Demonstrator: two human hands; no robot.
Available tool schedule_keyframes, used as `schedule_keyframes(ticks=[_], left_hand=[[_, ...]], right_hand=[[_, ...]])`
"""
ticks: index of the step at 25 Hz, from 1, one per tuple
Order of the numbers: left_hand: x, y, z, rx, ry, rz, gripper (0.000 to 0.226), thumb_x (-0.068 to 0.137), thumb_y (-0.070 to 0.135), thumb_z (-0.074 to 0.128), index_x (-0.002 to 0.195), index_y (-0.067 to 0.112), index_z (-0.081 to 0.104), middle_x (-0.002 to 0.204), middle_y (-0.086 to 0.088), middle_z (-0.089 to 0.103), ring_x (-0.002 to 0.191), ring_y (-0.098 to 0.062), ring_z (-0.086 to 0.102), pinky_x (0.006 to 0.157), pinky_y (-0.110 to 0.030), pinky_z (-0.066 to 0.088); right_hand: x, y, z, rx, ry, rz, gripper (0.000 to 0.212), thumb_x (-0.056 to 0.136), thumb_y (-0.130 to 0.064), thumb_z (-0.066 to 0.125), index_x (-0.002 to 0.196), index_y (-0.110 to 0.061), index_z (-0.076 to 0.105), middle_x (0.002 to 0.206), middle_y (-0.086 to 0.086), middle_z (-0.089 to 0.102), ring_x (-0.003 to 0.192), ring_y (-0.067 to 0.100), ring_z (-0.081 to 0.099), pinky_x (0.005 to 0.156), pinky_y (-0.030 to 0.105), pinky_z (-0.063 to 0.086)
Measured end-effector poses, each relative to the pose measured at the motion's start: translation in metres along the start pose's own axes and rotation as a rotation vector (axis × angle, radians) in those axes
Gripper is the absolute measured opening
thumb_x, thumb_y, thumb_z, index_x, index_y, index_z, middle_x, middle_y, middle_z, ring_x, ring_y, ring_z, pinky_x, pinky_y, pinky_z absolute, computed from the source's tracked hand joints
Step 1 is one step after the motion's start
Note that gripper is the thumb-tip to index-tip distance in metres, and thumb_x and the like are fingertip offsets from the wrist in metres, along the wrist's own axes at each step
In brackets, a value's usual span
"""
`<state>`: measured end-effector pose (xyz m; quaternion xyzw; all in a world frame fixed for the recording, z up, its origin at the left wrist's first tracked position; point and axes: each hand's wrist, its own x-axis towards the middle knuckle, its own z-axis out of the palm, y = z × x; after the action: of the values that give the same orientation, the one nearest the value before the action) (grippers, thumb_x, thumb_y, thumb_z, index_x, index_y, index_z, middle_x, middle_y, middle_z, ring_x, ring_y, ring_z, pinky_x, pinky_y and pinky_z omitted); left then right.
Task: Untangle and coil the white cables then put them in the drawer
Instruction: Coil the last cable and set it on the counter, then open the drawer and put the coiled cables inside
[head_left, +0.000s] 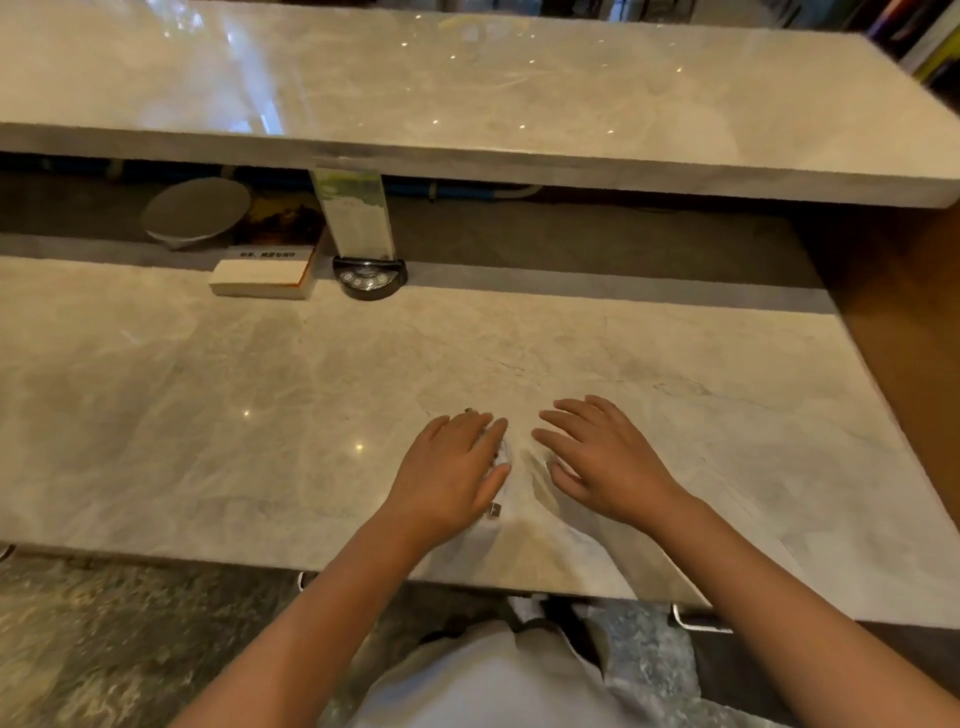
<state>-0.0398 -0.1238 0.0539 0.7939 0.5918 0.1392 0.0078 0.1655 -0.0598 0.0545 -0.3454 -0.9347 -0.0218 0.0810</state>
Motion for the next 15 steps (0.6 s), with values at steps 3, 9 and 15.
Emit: schedule_keyframes(ticks=[3, 9, 15], left_hand=[[0.029, 0.031, -0.010, 0.052, -0.015, 0.034, 0.043, 0.085, 0.040, 0.042, 0.105, 0.010, 0.066, 0.093, -0.008, 0.071, 0.080, -0.026, 0.067, 0.070, -0.033, 0.053], [0.028, 0.109, 0.003, 0.050, -0.054, -0.021, 0.034, 0.088, 0.033, 0.053, 0.106, 0.005, 0.062, 0.086, -0.014, 0.065, 0.073, -0.033, 0.061, 0.057, -0.032, 0.030], [-0.021, 0.169, 0.041, 0.042, -0.106, -0.178, 0.042, 0.090, 0.035, 0.045, 0.117, 0.005, 0.058, 0.109, -0.018, 0.065, 0.093, -0.035, 0.063, 0.072, -0.040, 0.050]], right_hand=[[-0.016, 0.007, -0.029, -0.068, -0.023, 0.239, 0.032, 0.070, -0.027, 0.073, 0.099, -0.013, 0.070, 0.103, 0.011, 0.070, 0.098, 0.031, 0.063, 0.088, 0.045, 0.047], [-0.078, 0.009, -0.050, -0.079, -0.035, 0.489, 0.029, 0.083, -0.030, 0.055, 0.102, -0.011, 0.067, 0.099, 0.009, 0.067, 0.094, 0.030, 0.058, 0.081, 0.037, 0.040], [-0.179, 0.002, -0.036, -0.017, -0.048, 0.461, 0.022, 0.078, -0.028, 0.059, 0.087, -0.011, 0.069, 0.079, 0.007, 0.067, 0.073, 0.027, 0.059, 0.065, 0.033, 0.042]])
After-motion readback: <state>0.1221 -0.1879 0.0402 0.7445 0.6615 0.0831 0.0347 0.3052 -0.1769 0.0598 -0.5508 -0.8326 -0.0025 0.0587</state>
